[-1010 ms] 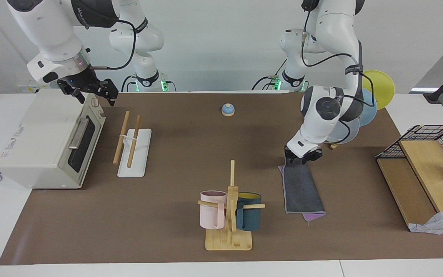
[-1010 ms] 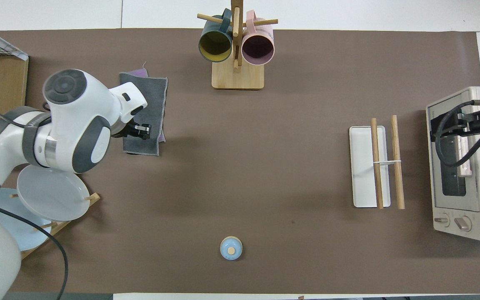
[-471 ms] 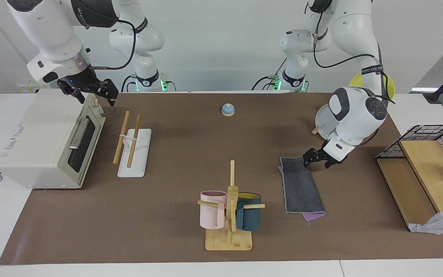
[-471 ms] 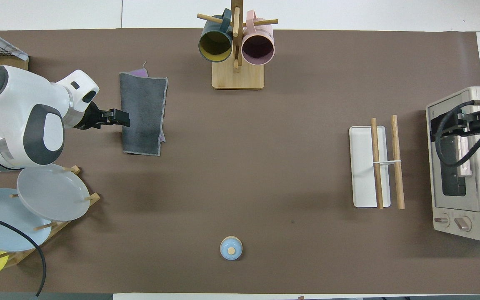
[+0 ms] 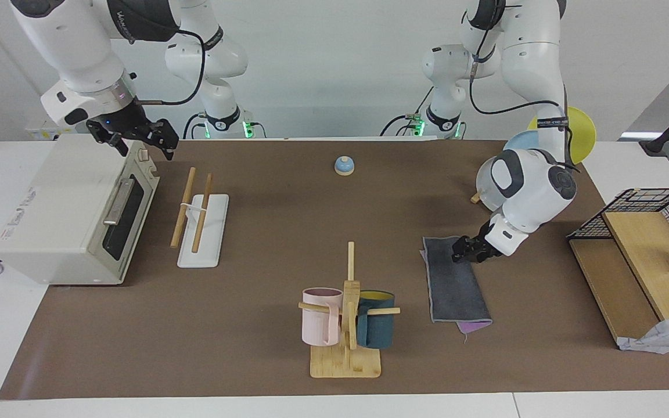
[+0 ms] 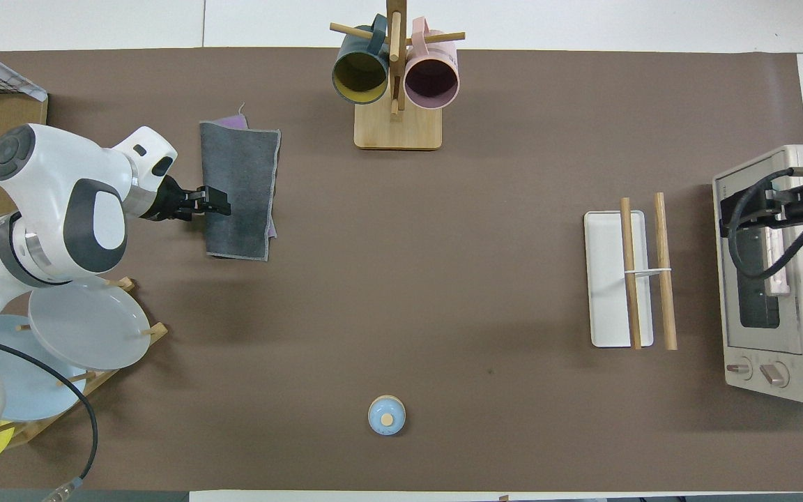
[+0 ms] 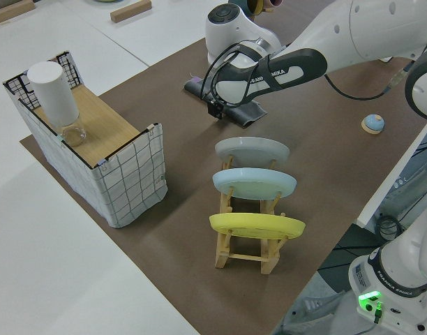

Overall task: Fold towel and hang on rack
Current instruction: 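Carry the towel toward the center while the right gripper approaches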

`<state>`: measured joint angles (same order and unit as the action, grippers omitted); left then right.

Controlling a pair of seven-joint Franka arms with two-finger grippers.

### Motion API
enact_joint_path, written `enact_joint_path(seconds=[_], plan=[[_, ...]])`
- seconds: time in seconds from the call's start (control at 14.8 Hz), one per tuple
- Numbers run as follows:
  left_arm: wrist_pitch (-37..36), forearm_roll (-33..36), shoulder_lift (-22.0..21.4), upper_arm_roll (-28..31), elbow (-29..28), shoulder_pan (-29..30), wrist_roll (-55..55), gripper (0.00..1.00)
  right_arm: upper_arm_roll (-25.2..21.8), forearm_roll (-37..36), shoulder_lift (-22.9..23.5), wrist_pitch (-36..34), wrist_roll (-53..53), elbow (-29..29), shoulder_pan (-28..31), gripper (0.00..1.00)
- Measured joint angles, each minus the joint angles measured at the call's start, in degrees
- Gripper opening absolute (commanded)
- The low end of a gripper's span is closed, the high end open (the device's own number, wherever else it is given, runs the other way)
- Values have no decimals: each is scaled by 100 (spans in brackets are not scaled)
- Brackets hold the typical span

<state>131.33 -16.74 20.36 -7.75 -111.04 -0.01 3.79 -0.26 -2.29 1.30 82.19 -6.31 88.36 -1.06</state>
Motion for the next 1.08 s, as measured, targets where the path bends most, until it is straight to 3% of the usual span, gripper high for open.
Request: enact_joint_path(seconds=[0.54,0.67,0.74,0.81,1.08], plan=[[0,-24,8,-24,-11,-9,1,51,0,0,0,0,0,0,0,100],[0,-25,27,-24,-35,-14,4,32,0,0,0,0,0,0,0,100],[1,-25,40,-24,-39,-15,8,13,0,0,0,0,0,0,0,100],[1,-25,48,-23,-39,-15,10,0,0,0,0,0,0,0,0,100],[1,-26,52,-17,-39,-12,17,0,0,0,0,0,0,0,0,100]])
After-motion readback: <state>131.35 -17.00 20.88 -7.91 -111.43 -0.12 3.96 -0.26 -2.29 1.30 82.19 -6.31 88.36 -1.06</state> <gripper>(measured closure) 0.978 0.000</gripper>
